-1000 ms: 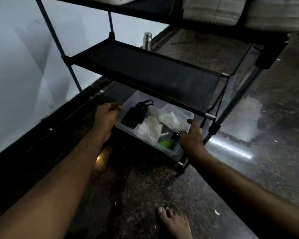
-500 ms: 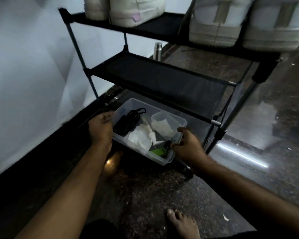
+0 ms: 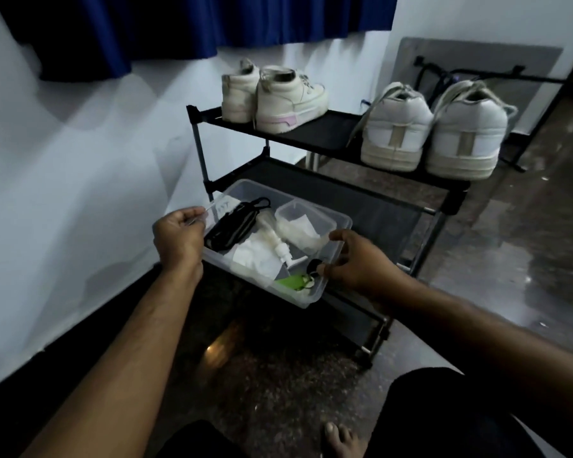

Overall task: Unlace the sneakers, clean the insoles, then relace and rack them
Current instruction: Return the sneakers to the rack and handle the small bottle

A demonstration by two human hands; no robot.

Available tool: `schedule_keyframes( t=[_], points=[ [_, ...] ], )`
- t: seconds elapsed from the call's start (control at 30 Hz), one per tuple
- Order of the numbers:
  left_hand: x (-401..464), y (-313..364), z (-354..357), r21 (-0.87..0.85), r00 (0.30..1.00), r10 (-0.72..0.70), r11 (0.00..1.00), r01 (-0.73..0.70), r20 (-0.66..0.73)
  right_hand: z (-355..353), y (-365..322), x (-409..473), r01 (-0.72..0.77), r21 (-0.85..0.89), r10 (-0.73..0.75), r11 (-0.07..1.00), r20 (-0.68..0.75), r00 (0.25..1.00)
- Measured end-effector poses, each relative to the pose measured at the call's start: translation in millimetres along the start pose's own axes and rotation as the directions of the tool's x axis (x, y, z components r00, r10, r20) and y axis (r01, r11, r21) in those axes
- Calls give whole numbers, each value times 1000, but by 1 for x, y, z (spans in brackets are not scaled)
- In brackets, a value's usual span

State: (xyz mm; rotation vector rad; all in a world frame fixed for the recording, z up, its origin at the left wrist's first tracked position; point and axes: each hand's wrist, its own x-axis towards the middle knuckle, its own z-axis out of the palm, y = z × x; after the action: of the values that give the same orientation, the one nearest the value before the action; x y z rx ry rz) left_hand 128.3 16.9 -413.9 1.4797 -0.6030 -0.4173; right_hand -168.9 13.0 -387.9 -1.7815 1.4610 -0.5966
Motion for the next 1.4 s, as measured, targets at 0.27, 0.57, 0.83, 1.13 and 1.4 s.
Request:
schedule_keyframes(
  t=[0.27, 0.57, 0.83, 1.13, 1.4],
  points=[
    [6, 17, 59, -41, 983, -36, 998, 44, 178, -43, -18, 16, -164, 201, 202, 966, -185, 962],
    [9, 8, 117, -25, 923, -20, 999, 32, 385, -42, 12, 42, -220, 43, 221, 975, -364, 905],
    [17, -8, 148, 111, 882, 46, 988, -111, 469, -42, 27, 56, -245, -171, 169, 954, -367, 915],
    [16, -19, 168, 68, 860, 84, 988, -137, 504, -45, 30, 69, -239, -203, 141, 950, -405, 903],
    [16, -19, 190, 344, 878, 200, 864, -367, 435, -46, 36, 76, -247, -565, -34, 788, -440, 898]
  ],
)
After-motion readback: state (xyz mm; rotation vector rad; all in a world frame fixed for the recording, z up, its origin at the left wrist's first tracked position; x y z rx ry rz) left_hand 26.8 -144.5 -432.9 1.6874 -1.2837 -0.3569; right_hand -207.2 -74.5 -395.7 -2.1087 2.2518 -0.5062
